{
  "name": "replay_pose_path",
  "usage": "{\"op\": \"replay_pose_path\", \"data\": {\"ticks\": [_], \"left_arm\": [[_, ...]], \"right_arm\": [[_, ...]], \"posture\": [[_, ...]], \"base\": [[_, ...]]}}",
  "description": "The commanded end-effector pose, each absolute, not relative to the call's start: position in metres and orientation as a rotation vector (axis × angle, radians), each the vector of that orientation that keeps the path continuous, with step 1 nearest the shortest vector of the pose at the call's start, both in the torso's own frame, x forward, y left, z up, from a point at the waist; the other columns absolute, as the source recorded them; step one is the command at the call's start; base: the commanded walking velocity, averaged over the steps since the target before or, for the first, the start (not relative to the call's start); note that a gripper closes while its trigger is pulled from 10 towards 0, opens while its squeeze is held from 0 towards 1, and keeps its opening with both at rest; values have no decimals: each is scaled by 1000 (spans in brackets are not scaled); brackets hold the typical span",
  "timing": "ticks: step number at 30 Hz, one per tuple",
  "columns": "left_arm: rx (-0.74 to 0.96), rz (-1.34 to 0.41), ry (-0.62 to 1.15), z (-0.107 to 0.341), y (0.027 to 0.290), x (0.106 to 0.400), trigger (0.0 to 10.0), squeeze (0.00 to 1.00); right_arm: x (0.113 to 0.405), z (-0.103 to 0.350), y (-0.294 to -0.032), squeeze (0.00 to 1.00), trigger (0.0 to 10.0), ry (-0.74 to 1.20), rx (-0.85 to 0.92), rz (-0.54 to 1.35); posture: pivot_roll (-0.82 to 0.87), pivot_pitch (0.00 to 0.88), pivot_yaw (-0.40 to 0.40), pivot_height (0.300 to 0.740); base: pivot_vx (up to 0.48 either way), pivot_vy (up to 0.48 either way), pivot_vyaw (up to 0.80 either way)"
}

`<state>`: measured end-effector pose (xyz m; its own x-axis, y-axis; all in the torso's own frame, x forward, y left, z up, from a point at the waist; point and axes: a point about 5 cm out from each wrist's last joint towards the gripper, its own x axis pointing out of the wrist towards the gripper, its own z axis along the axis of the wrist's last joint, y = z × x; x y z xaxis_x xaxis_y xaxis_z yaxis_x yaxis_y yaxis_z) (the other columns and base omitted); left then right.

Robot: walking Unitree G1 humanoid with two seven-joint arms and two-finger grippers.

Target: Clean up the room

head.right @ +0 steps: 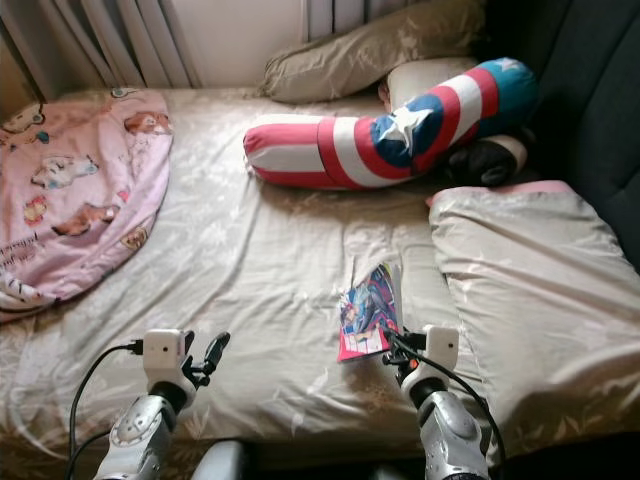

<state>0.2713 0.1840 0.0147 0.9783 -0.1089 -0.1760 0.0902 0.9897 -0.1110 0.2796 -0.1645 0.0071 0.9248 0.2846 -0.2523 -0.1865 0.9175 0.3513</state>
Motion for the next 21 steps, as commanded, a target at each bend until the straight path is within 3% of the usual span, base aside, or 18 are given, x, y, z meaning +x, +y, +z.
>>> {"op": "replay_pose_path", "data": {"ticks": [1,5,11,16,21], "left_arm": [[-96,-106,198,12,186,266,10000,0],[-65,-118,204,12,189,265,10000,0],[-40,-117,200,15,203,258,10000,0],[-17,-137,214,15,210,250,10000,0],[-4,-160,231,16,212,243,10000,0]], "right_arm": [[281,8,-158,0,10000,325,282,331],[279,5,-153,0,10000,335,283,412],[291,8,-166,0,10000,326,454,263],[293,5,-180,0,10000,355,464,77],[279,-13,-180,0,10000,477,442,54]], "posture": [[97,81,14,645],[121,80,15,645],[167,97,58,645],[187,112,93,645],[202,136,122,645]], "base": [[0,0,0],[0,0,0],[0,0,0],[0,0,0],[0,0,0]]}}
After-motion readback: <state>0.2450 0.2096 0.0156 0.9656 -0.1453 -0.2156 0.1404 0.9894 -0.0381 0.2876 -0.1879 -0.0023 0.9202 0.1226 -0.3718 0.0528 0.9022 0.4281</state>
